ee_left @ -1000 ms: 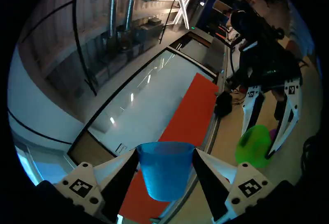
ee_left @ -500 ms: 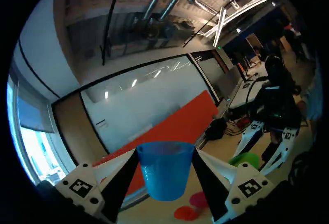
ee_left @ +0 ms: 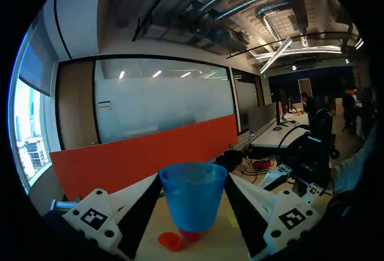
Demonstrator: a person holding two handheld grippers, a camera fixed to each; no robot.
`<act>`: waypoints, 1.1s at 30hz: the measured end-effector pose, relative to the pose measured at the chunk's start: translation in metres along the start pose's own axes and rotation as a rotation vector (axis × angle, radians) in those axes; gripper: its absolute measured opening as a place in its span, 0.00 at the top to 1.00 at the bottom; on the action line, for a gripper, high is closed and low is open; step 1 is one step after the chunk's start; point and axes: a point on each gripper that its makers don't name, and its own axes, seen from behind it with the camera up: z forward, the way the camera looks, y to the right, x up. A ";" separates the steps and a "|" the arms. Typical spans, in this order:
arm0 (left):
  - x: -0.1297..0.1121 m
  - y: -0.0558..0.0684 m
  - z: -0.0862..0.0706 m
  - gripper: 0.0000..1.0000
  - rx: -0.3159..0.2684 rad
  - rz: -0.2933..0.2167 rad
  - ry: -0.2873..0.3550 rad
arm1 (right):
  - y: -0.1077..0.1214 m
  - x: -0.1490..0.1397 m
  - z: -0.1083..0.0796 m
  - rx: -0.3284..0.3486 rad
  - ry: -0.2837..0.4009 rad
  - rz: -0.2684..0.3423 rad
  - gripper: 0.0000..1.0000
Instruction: Pour water
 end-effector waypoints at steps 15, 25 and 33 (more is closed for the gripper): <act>-0.021 -0.003 -0.005 0.12 -0.014 -0.040 -0.070 | -0.001 0.000 -0.002 0.008 -0.002 0.020 0.10; -0.054 -0.001 -0.011 0.12 -0.025 -0.055 -0.119 | -0.003 -0.010 -0.005 0.025 -0.046 0.033 0.10; -0.089 0.003 -0.015 0.12 -0.037 -0.079 -0.166 | -0.007 -0.021 -0.007 0.047 -0.097 0.055 0.10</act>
